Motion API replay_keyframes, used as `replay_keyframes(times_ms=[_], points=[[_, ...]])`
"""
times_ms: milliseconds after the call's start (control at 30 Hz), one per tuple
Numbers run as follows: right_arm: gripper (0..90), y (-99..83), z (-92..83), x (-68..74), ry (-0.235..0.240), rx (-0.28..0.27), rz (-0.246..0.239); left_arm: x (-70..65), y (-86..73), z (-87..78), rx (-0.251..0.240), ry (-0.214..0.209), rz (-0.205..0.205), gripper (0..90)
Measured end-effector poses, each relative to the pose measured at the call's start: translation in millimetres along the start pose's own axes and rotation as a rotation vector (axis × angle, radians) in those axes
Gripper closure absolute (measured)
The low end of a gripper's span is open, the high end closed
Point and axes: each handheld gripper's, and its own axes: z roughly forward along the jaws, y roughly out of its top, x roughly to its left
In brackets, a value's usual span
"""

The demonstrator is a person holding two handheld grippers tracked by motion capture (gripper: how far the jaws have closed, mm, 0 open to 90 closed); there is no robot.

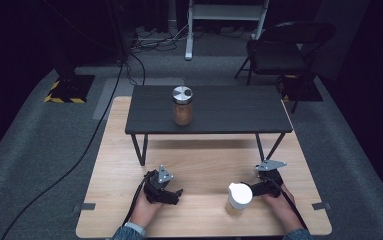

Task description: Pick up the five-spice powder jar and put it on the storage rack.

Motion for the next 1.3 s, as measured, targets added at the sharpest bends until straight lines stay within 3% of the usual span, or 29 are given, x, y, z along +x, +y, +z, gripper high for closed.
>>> replay_keyframes(times_ms=[1300], points=[[1.8, 0.0, 0.1, 0.2, -0.002, 0.000, 0.002, -2.6, 0.8, 0.6, 0.006, 0.015, -0.016, 2.5]])
